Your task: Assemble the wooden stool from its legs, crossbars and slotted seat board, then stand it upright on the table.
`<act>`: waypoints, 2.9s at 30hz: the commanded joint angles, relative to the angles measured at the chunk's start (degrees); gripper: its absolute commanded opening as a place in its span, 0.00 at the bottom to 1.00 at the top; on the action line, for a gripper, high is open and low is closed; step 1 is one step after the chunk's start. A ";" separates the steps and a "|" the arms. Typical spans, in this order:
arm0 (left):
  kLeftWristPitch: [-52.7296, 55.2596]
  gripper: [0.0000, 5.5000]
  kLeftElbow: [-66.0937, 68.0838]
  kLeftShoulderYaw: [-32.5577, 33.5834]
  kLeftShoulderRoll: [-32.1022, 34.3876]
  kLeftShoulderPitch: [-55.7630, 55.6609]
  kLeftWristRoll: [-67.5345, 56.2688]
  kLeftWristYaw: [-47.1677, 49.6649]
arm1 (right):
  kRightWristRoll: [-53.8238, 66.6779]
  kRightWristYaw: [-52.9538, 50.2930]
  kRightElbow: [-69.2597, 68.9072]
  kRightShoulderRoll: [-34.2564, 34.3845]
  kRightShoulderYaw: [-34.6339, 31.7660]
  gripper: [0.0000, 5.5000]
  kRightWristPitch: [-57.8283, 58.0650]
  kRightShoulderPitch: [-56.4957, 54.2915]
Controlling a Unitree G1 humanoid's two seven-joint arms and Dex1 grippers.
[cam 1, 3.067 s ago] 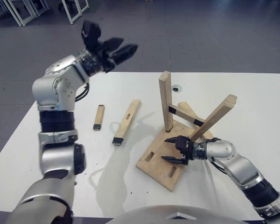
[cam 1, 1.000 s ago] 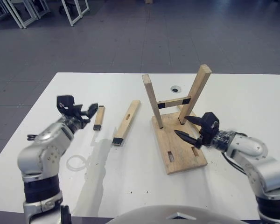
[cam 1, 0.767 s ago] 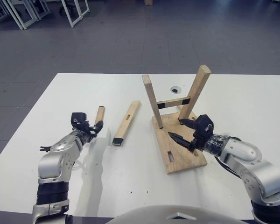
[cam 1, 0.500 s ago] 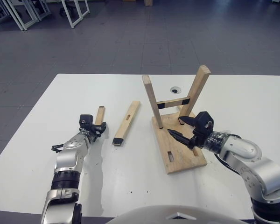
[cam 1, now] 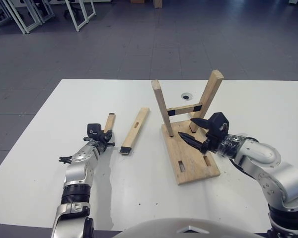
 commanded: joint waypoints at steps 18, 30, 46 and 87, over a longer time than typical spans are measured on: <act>-14.52 0.24 -58.49 -17.92 -3.06 32.50 11.58 -3.11 | 53.14 -28.54 15.77 23.68 -24.12 0.63 28.52 -16.82; -16.01 0.24 -56.44 -20.23 -3.03 30.08 12.49 -5.30 | 46.10 -25.98 27.27 23.46 -11.39 0.63 16.41 -20.38; -15.46 0.24 -54.62 -21.81 -4.23 28.94 11.63 -5.09 | 50.47 -23.12 29.35 25.35 -10.65 0.15 11.26 -21.72; 6.72 0.69 -42.42 -16.43 -6.82 19.77 4.18 2.25 | -2.09 -5.36 44.17 1.98 -5.35 0.07 -29.72 -10.44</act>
